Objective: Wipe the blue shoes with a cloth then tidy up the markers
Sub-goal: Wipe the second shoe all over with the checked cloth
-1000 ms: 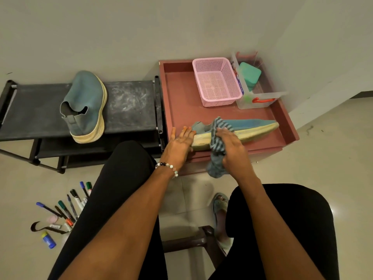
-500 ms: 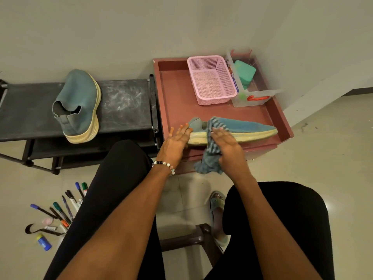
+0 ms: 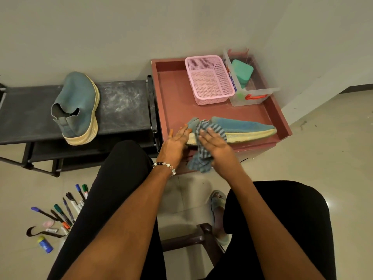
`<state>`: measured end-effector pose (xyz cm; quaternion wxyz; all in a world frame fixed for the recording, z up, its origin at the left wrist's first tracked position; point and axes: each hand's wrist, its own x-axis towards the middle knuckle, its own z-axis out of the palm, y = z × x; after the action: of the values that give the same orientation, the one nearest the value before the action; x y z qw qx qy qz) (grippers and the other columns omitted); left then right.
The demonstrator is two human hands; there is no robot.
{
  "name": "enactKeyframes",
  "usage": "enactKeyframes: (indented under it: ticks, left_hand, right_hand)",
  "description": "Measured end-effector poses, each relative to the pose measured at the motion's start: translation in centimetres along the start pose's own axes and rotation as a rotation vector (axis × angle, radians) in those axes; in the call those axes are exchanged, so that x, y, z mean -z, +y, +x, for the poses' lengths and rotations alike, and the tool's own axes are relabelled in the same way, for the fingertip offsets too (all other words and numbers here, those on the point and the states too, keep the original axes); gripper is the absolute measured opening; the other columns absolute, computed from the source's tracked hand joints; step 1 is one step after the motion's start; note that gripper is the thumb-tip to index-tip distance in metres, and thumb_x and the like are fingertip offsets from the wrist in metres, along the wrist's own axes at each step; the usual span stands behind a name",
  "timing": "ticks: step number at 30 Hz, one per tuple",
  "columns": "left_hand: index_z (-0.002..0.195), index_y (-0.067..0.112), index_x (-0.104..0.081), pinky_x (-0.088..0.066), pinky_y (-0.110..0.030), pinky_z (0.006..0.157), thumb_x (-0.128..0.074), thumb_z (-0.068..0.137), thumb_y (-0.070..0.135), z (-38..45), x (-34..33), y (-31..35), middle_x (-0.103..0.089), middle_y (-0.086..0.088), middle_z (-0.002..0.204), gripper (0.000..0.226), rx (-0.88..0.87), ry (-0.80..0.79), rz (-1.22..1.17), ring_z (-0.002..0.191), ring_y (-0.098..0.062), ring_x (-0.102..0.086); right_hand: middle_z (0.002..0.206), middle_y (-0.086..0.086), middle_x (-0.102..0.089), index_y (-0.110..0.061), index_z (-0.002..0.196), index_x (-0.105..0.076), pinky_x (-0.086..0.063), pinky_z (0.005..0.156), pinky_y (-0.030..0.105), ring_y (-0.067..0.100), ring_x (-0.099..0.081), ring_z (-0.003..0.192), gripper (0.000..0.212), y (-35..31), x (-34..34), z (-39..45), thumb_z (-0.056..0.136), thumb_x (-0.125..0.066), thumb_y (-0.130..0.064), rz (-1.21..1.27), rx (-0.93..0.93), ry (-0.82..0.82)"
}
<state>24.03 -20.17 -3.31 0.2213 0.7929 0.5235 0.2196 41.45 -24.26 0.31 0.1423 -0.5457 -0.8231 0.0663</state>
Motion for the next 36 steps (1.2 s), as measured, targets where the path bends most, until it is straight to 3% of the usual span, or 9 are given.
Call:
enactKeyframes:
  ticks: [4, 8, 12, 17, 20, 24, 29, 33, 36]
  left_hand:
    - [0.141, 0.006, -0.042, -0.008, -0.038, 0.117, -0.053, 0.084, -0.013, 0.4, -0.2, 0.0, -0.032, -0.01, 0.152, 0.061, 0.028, -0.046, 0.032, 0.139, -0.031, -0.033]
    - [0.141, 0.007, -0.043, -0.02, -0.047, 0.116, -0.047, 0.084, -0.017, 0.3, -0.8, -0.3, -0.034, -0.012, 0.151, 0.062, 0.035, -0.049, 0.024, 0.136, -0.04, -0.035]
    - [0.15, 0.013, -0.023, -0.01, -0.03, 0.117, -0.037, 0.099, -0.001, 0.3, -0.1, 0.4, -0.017, -0.001, 0.158, 0.055, 0.077, -0.073, 0.085, 0.144, -0.03, -0.018]
    - [0.144, 0.006, -0.036, -0.004, -0.031, 0.117, -0.04, 0.09, -0.015, 0.0, -0.3, 0.1, -0.027, -0.011, 0.154, 0.059, -0.018, -0.024, 0.04, 0.141, -0.027, -0.029]
    - [0.142, 0.009, -0.041, -0.004, -0.031, 0.116, -0.048, 0.087, -0.012, 0.5, -0.2, -0.1, -0.03, -0.01, 0.153, 0.059, 0.006, -0.047, 0.048, 0.14, -0.027, -0.033]
    - [0.145, 0.012, -0.038, -0.003, -0.028, 0.114, -0.052, 0.089, -0.006, 0.5, 0.1, 0.2, -0.026, -0.005, 0.155, 0.06, 0.012, -0.076, 0.087, 0.14, -0.029, -0.03]
    - [0.15, 0.01, -0.023, -0.004, -0.039, 0.118, -0.051, 0.095, 0.009, 0.8, 1.0, 1.4, -0.016, -0.006, 0.159, 0.062, -0.025, -0.13, 0.203, 0.145, -0.027, -0.019]
    - [0.151, 0.007, 0.002, 0.01, -0.037, 0.116, -0.045, 0.097, 0.013, 0.5, 0.0, 4.6, 0.005, -0.009, 0.16, 0.072, -0.193, -0.155, 0.338, 0.147, -0.027, 0.005]
    - [0.151, 0.006, 0.003, 0.013, -0.036, 0.114, -0.038, 0.094, -0.004, 0.2, -1.1, 5.1, 0.009, -0.01, 0.159, 0.071, -0.169, -0.118, 0.35, 0.146, -0.03, 0.011]
  right_hand:
    - [0.117, 0.027, -0.062, 0.011, 0.108, -0.064, -0.035, 0.099, 0.061, 0.051, -0.055, 0.11, 0.051, 3.1, 1.3, -1.6, 0.058, -0.057, 0.007, -0.019, -0.201, 0.094]
    - [0.129, 0.03, -0.052, 0.014, 0.121, -0.055, -0.032, 0.105, 0.059, 0.049, -0.044, 0.125, 0.074, -1.2, -0.5, -0.2, 0.047, -0.059, 0.024, 0.073, -0.386, 0.15]
    - [0.138, 0.031, -0.043, 0.014, 0.129, -0.046, -0.011, 0.113, 0.045, 0.046, -0.034, 0.133, 0.074, -5.5, -1.4, 1.6, 0.056, -0.057, 0.022, 0.153, -0.203, 0.017]
    - [0.123, 0.026, -0.059, 0.01, 0.118, -0.059, -0.039, 0.095, 0.057, 0.044, -0.056, 0.114, 0.06, -1.6, -0.1, 0.4, 0.059, -0.05, 0.013, 0.046, -0.006, 0.034]
    - [0.123, 0.027, -0.059, 0.011, 0.117, -0.06, -0.034, 0.105, 0.051, 0.045, -0.056, 0.114, 0.062, 1.8, 0.9, -0.9, 0.066, -0.03, -0.007, 0.025, -0.193, 0.094]
    - [0.114, 0.029, -0.063, 0.013, 0.11, -0.062, -0.014, 0.115, 0.035, 0.046, -0.061, 0.105, 0.057, 3.5, 1.0, -1.9, 0.055, -0.063, -0.001, -0.126, -0.297, 0.151]
    - [0.111, 0.025, -0.066, 0.011, 0.107, -0.065, -0.044, 0.091, 0.055, 0.04, -0.063, 0.105, 0.072, 2.1, -0.3, -1.2, 0.039, -0.089, 0.006, -0.15, -0.367, 0.14]
    - [0.112, 0.033, -0.062, 0.017, 0.106, -0.062, -0.042, 0.084, 0.066, 0.05, -0.06, 0.103, 0.047, 1.3, 0.0, -0.9, 0.063, -0.054, 0.0, -0.085, -0.28, 0.193]
    - [0.119, 0.033, -0.058, 0.017, 0.113, -0.06, -0.035, 0.093, 0.062, 0.051, -0.055, 0.111, 0.055, -0.8, -0.6, -0.6, 0.063, -0.038, 0.004, -0.016, -0.206, 0.155]
